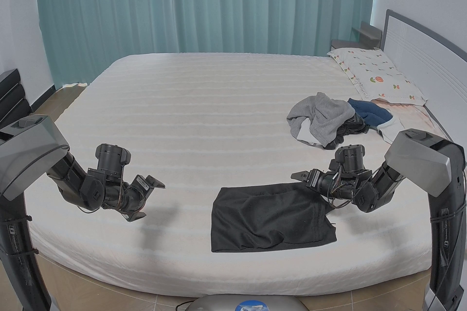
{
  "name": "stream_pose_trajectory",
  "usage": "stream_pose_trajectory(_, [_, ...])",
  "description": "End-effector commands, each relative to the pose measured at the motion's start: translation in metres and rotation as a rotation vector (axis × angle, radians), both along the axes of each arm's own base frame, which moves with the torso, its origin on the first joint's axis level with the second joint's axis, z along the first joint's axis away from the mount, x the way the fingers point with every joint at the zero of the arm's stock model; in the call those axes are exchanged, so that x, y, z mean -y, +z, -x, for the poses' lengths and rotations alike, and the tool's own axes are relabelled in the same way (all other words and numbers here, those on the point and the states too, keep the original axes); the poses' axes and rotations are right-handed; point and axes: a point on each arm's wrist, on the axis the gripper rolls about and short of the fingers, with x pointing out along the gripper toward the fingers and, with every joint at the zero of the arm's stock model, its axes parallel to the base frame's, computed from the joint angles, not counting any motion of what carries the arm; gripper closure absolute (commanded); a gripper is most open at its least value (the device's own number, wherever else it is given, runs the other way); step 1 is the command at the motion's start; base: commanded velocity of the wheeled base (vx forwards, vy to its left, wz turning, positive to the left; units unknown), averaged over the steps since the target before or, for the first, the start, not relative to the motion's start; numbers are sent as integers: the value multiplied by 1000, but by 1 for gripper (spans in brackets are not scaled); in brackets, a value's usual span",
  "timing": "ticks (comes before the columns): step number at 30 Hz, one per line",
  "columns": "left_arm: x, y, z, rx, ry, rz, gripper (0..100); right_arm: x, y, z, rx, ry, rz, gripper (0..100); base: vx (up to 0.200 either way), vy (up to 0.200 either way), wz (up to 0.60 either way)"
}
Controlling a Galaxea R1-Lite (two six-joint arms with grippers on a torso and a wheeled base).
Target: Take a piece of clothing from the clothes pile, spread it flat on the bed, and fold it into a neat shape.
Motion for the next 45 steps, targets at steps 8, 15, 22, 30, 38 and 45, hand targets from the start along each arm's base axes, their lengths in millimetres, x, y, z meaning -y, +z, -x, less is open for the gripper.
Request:
stream_pose_trajectory(8, [0, 0, -1, 2, 0, 1, 0, 2, -15, -5, -19, -8, 5, 0, 0, 0, 0])
stream_pose_trajectory(15, [0, 0, 0, 0, 0, 0, 0, 3, -23, -7, -30, -12, 7, 100, 0, 0, 0])
stream_pose_trajectory(22, [0, 0, 0, 0, 0, 0, 0, 25, -13, -13, -7, -83, 8, 100, 0, 0, 0])
stream_pose_trajectory(30, [0, -1, 0, -1, 1, -1, 0, 44, -2, -17, 21, -131, -6, 100, 0, 0, 0])
stream_pose_trajectory(38, [0, -1, 0, -1, 0, -2, 0, 39, -9, -17, 9, -119, -5, 100, 0, 0, 0])
stream_pose_trajectory(45, [0, -1, 0, -1, 0, -2, 0, 42, -1, -10, 38, -116, -17, 0, 0, 0, 0])
